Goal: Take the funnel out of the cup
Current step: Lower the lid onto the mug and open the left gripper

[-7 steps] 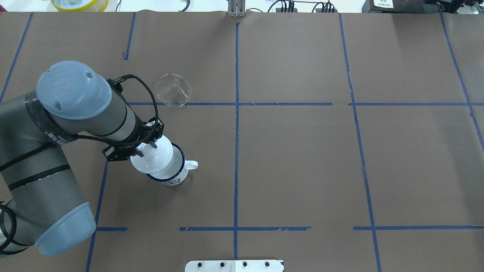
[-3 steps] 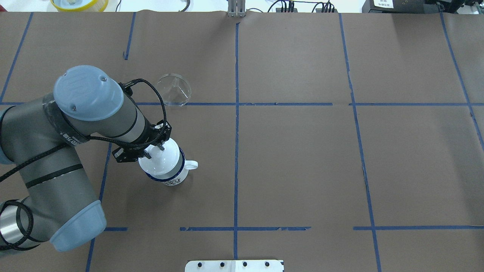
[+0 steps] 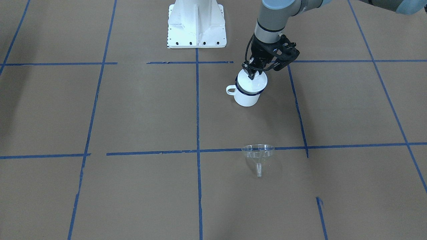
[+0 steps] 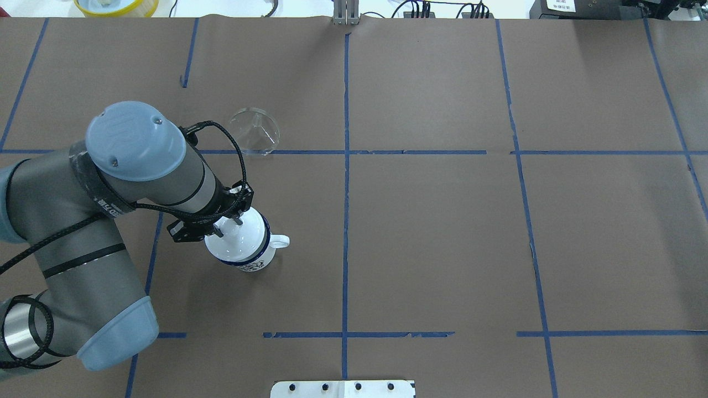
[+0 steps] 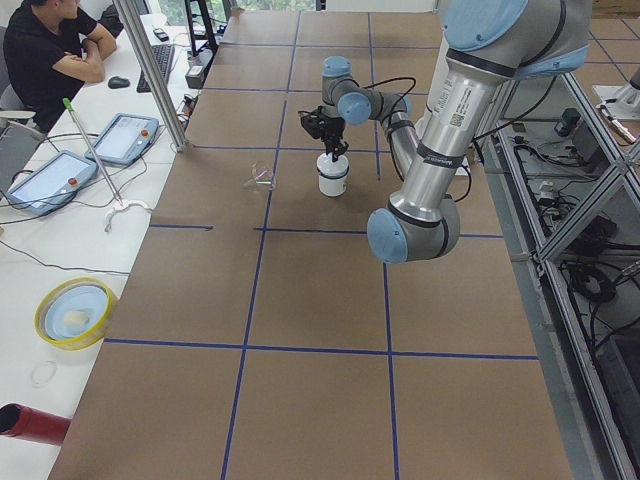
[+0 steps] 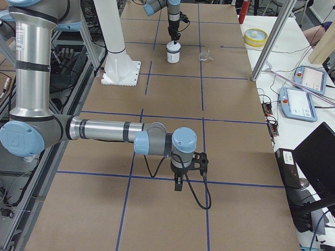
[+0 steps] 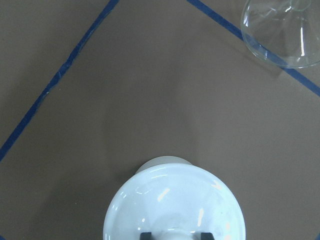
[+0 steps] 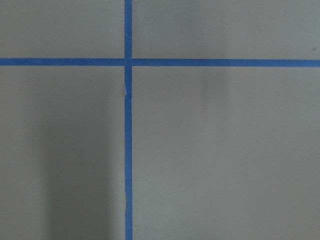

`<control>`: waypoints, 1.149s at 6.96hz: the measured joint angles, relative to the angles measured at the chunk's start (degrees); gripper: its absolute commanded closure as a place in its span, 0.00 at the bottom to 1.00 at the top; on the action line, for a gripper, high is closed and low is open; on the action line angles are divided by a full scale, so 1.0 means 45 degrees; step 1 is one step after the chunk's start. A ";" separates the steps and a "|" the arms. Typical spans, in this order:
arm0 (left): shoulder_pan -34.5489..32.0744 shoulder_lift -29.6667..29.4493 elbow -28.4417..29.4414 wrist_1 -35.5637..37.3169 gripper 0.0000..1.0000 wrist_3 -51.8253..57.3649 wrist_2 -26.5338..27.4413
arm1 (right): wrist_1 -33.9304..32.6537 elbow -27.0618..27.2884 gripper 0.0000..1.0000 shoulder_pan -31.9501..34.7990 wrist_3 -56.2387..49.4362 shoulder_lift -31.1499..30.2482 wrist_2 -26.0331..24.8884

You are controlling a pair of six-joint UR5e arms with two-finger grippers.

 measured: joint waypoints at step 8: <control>0.0082 -0.0016 0.0112 -0.0067 1.00 0.0074 -0.0182 | 0.0000 0.0000 0.00 0.0000 0.0000 0.0000 0.0000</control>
